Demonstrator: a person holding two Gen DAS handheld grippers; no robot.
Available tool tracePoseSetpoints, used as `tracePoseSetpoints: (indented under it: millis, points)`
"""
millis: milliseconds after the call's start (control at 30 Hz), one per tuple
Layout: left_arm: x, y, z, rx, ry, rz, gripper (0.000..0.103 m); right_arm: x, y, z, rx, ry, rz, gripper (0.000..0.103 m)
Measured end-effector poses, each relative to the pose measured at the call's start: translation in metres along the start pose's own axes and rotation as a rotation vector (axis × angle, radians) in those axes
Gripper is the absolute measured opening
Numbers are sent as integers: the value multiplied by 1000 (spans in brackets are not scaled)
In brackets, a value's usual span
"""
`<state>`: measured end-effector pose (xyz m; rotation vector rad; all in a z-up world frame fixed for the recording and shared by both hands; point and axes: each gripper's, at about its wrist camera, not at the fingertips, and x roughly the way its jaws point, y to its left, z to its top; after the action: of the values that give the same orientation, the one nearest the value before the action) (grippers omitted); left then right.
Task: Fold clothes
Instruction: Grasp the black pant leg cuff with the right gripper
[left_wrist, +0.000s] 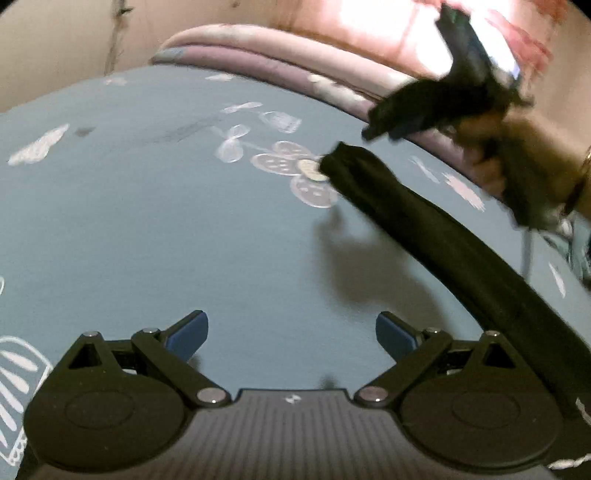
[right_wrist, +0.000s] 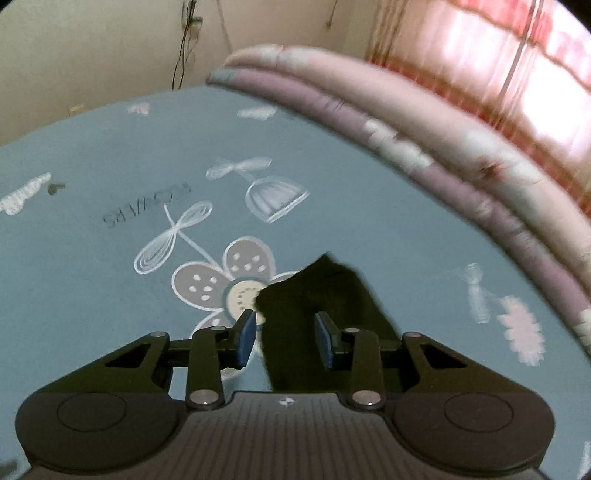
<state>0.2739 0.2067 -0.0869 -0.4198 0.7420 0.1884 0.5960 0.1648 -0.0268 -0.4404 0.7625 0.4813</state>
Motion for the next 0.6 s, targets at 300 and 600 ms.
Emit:
tracePoseSetpoints:
  millis: [300,600]
  points:
    - [10,22,1,-65,24,5,97,68,28,-13,-106,96,-89,33]
    - [9,23,0,-67,7,11,97,73,7,-4,139,126,189,29]
